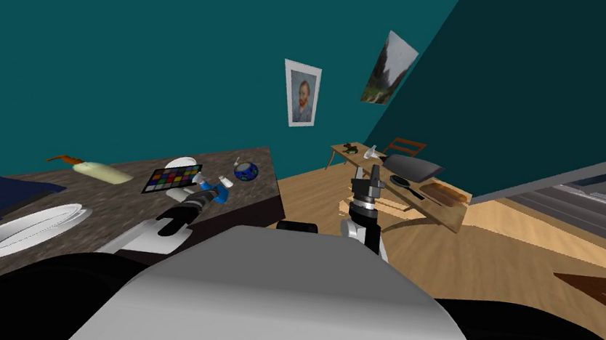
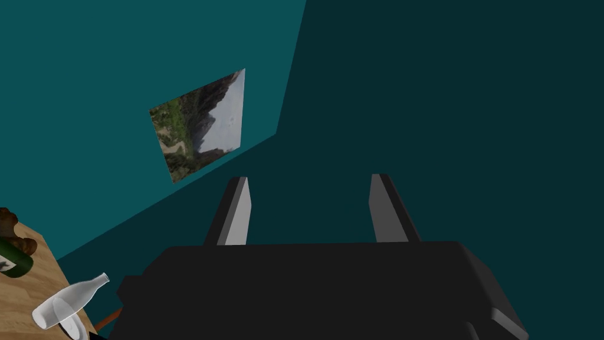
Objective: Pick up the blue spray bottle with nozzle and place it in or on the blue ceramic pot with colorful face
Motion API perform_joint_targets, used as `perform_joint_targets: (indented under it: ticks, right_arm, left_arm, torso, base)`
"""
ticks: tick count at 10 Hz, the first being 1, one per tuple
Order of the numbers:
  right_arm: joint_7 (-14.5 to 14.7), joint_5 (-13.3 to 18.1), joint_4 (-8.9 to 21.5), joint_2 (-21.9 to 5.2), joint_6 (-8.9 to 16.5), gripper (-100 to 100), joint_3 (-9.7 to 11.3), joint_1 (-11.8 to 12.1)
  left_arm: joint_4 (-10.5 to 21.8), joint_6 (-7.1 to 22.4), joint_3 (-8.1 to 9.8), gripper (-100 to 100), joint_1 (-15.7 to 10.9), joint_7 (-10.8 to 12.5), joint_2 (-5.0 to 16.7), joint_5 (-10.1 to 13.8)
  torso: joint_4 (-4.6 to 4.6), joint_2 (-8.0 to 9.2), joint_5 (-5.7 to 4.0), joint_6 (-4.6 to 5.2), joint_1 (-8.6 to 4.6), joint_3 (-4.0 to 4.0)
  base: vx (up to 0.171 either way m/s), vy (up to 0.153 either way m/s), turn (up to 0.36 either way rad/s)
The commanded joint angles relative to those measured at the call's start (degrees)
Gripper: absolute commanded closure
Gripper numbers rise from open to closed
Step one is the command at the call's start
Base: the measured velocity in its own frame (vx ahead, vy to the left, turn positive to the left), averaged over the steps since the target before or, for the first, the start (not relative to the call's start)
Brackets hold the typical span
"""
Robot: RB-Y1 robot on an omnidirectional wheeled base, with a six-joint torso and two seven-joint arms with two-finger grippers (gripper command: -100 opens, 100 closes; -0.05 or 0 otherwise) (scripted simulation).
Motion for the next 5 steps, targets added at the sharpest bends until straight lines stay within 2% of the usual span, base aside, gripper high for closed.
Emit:
perform_joint_targets:
  ticks: [1,3,4,5]
  right_arm:
    - [0.0,0.0,0.0,0.0,0.0,0,0.0,0.0]
    - [0.0,0.0,0.0,0.0,0.0,0,0.0,0.0]
    - [0.0,0.0,0.0,0.0,0.0,0,0.0,0.0]
    - [0.0,0.0,0.0,0.0,0.0,0,0.0,0.0]
  left_arm:
    - [-2.2,0.4,-0.69,100,0.8,-0.4,-0.2,-0.4]
    - [-3.6,0.5,-1.17,100,1.4,-0.7,-0.4,-0.7]
    - [-3.1,0.3,-1.07,100,1.2,-0.6,-0.6,-0.8]
    - [-3.2,0.3,-1.09,0,1.3,-0.6,-0.6,-0.8]
  torso:
    - [0.00,0.00,0.00,0.00,0.00,0.00]
    - [0.00,-0.01,-0.01,0.04,-0.02,-0.01]
    - [0.01,0.02,-0.02,0.04,-0.05,0.01]
    - [0.01,0.05,-0.02,0.07,-0.06,0.02]
  base:
    - [0.040,0.021,0.129]
    - [0.027,0.014,0.100]
    - [0.009,0.001,0.022]
    - [0.000,0.000,0.000]
